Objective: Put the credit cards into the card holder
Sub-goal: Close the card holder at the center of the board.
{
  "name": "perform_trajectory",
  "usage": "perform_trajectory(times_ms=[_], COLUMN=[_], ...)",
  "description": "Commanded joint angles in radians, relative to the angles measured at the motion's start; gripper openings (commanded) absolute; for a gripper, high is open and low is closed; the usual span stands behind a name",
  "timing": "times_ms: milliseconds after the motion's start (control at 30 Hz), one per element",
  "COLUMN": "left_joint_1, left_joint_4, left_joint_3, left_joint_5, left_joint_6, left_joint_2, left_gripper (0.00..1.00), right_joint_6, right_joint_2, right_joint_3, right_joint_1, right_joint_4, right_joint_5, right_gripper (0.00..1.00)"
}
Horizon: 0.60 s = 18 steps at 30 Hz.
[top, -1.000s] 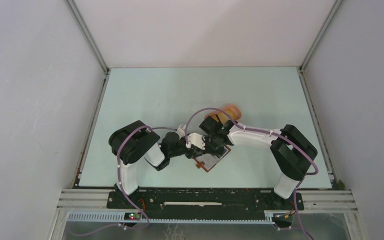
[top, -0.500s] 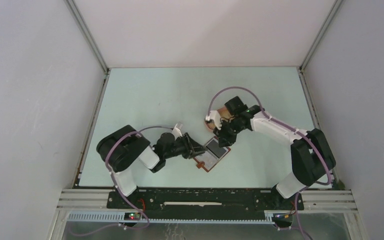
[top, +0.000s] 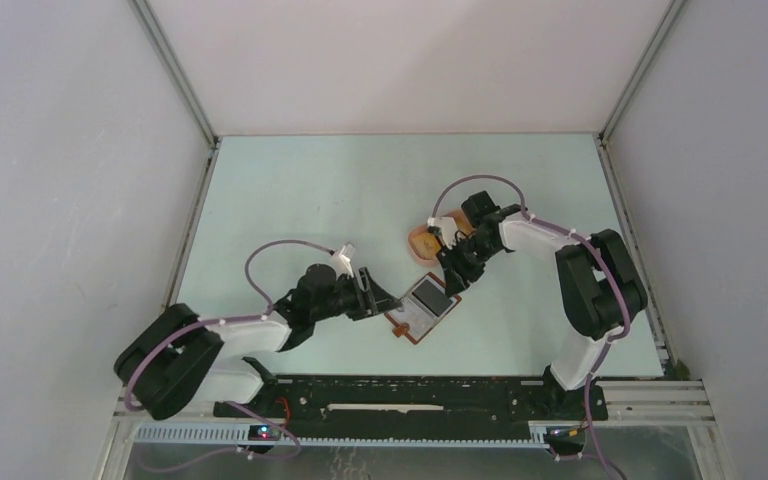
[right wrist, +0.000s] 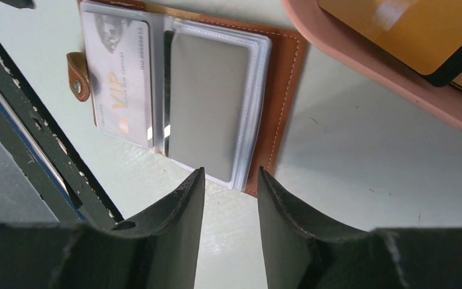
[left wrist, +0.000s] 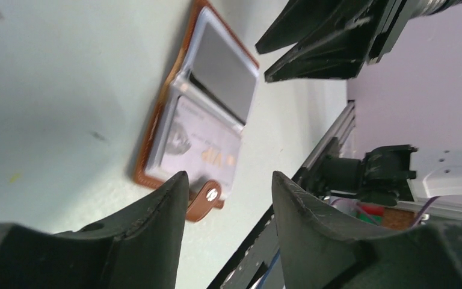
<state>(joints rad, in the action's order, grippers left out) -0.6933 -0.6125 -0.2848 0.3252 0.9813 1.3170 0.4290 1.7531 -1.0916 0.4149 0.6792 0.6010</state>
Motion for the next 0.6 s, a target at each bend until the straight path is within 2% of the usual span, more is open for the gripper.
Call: perform_trajectory(times_ms=[0,100,233,500,567], left_joint_1=[0.003,0.001,-0.005,-0.027,-0.041], left_joint_4=[0.252,0.265,0.199,-0.018,-0.019], left_joint_3=[0.039,0.063,0.103,0.137,0.119], left_joint_5=[-0.016,0.013,0.047,0.084,0.076], left_joint_6=[-0.118,-0.085,-0.014,0.126,0.134], left_joint_2=[-0.109,-0.135,-0.122,0.014,0.040], left_gripper=[0.60,0.64,0.72,0.77,0.81], right_joint_6=[-0.051,-0.059,-0.068,-0.067,-0.068], right_joint_2=[0.037,0.069,0.107,0.143,0.144], right_joint_3=[-0.047,-0.055,-0.066,-0.081,-0.080], right_joint_1=[-0.004,-0.002,-0.001,0.016,0.023], right_joint_4=[0.011,0.018,0.029,0.050,0.052], right_joint_5=[-0.028,-0.034,-0.064,-0.074,-0.077], right_gripper=[0.46,0.45,0.45,0.42,0.42])
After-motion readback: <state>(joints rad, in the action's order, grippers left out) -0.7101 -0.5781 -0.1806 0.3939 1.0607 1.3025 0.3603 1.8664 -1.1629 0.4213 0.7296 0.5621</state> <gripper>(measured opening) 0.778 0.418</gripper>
